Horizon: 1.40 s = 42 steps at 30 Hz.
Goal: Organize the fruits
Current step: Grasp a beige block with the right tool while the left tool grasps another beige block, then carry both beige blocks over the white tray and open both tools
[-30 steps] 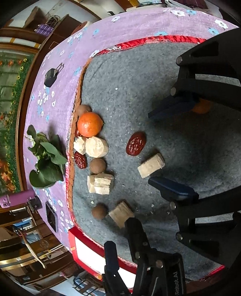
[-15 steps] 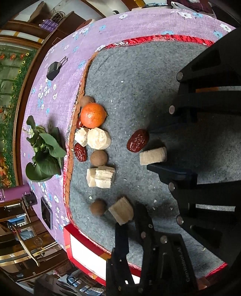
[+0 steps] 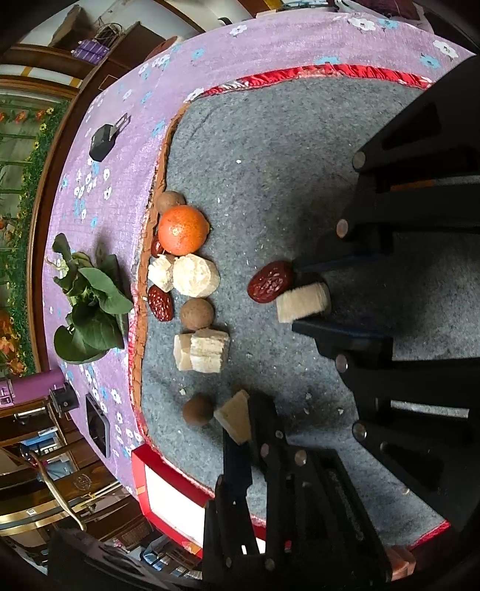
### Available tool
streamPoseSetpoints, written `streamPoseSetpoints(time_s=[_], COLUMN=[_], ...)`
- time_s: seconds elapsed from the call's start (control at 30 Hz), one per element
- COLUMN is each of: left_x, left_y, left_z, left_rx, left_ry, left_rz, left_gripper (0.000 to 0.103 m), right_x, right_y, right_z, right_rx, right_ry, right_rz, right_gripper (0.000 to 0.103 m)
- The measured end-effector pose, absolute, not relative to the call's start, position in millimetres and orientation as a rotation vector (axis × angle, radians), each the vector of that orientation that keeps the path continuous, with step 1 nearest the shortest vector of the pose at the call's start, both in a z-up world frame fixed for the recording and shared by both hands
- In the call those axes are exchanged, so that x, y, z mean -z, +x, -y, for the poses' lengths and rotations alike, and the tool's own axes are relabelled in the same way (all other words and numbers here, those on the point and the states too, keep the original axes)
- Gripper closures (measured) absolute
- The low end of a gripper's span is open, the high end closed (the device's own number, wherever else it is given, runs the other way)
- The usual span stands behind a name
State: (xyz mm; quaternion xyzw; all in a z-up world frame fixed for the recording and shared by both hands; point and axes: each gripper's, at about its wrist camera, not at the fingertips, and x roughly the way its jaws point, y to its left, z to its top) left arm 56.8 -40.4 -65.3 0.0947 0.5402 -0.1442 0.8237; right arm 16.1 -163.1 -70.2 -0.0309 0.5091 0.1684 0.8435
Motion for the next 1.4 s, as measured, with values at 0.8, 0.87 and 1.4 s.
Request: streamPoseSetpoints(time_s=[0.8, 0.87, 1.4], left_x=[-26, -30, 36], left_y=[16, 13, 13], left_z=[-106, -132, -221], left_rx=[0.049, -0.01, -0.174], left_ry=[-0.07, -0.077, -0.141], left_rz=[-0.984, -0.973, -1.096], left_gripper=[0.076, 0.076, 0.075], right_x=[18, 5, 39], right_y=[15, 19, 29], right_z=[109, 77, -124], right_rx=[-0.57, -0.621, -0.77], right_ry=[0.05, 0.016, -0.266], right_rz=[-1.069, -1.046, -1.086], right_gripper=[0.085, 0.085, 0.085])
